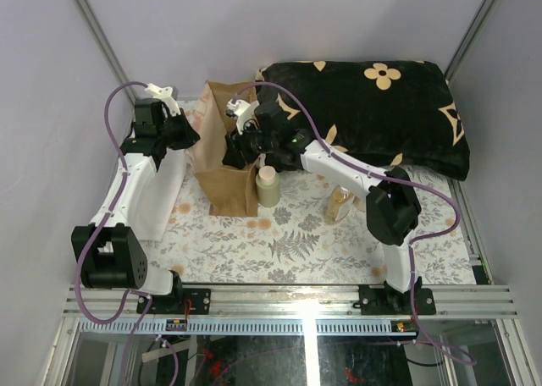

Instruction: Place the personal care products into the canvas bag

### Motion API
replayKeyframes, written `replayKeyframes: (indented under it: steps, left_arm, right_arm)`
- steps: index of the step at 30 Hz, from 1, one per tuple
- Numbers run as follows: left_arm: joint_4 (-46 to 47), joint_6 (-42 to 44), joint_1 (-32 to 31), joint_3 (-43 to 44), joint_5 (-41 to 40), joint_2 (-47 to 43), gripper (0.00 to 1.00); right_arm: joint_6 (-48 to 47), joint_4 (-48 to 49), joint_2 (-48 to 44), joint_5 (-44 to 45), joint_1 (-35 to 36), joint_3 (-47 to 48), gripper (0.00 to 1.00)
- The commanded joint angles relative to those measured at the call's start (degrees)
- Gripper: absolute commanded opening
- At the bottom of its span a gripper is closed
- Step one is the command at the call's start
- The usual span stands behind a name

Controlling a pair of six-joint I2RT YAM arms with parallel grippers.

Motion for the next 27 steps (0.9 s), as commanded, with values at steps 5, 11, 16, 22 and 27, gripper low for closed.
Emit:
replayKeyframes:
  steps: [5, 11, 16, 22, 27]
  left_arm:
    - [2.3, 0.2, -0.2, 0.9, 1.7, 0.7, 0.0]
    - [3.3, -0.8, -0.2, -0.5, 2.2, 0.2, 0.0]
    - [3.9, -1.1, -0.2, -1.4, 2.3, -0.1, 0.0]
    - [4.3, -1.2, -0.2, -1.6, 2.2, -0.2, 0.0]
    - [4.3, -1.2, -0.2, -1.3, 2.4, 0.0, 0.0]
  right_arm:
    - [-0.6, 7.2, -5.7, 0.4, 2.7, 0.1, 0.01]
    - [-2.7, 4.9, -3.1, 2.2, 3.7, 1.2, 0.32]
    - [-4.7, 3.8, -3.0, 4.9, 3.9, 0.2, 0.54]
    - [-6.1, 1.3, -3.2, 6.3, 3.9, 0.9, 0.67]
    - [-6.1, -1.1, -3.0, 6.2, 3.9, 3.0, 0.73]
